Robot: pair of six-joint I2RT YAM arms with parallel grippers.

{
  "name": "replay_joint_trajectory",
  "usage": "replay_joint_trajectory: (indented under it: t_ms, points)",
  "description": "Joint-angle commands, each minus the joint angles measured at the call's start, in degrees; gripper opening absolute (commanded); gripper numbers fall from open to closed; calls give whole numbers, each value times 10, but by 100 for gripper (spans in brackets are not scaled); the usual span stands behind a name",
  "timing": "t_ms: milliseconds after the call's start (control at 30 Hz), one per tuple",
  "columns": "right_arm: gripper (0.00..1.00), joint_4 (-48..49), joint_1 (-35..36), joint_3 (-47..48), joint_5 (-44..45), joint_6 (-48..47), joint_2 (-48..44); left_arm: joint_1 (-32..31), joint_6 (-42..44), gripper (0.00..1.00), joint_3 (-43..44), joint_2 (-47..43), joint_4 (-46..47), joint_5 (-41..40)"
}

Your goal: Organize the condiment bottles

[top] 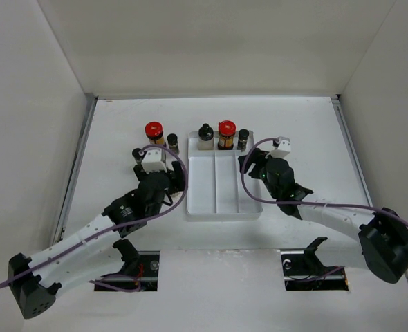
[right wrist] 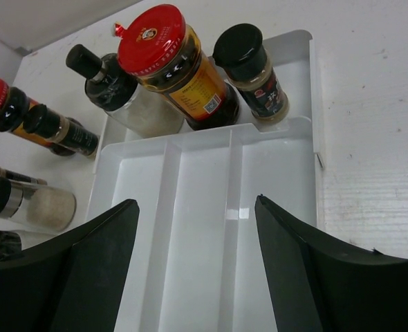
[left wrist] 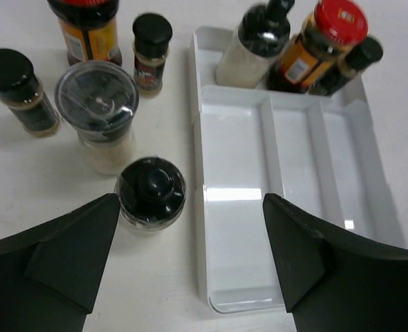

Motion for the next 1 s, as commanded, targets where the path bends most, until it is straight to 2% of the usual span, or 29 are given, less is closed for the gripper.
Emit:
replay_joint_trajectory:
  t_ms: [0, 200, 400, 733, 967]
  points:
    - [75, 52, -3, 5, -17, 9, 10, -29, 0, 86, -9, 19, -35, -34]
    - [76, 53, -7, -1, -22, 10, -5, -5, 24, 86, -17, 99, 14, -54]
    - [76, 54, -13, -6, -23, 11, -8, 39, 30, 83, -22, 165, 73, -20]
    - [76, 54, -13, 1, -26, 10, 12, 72, 52, 69, -31, 206, 144, 23]
    - [76, 54, -16, 2, -28, 8, 13, 73, 46, 74, -38, 214, 138, 23]
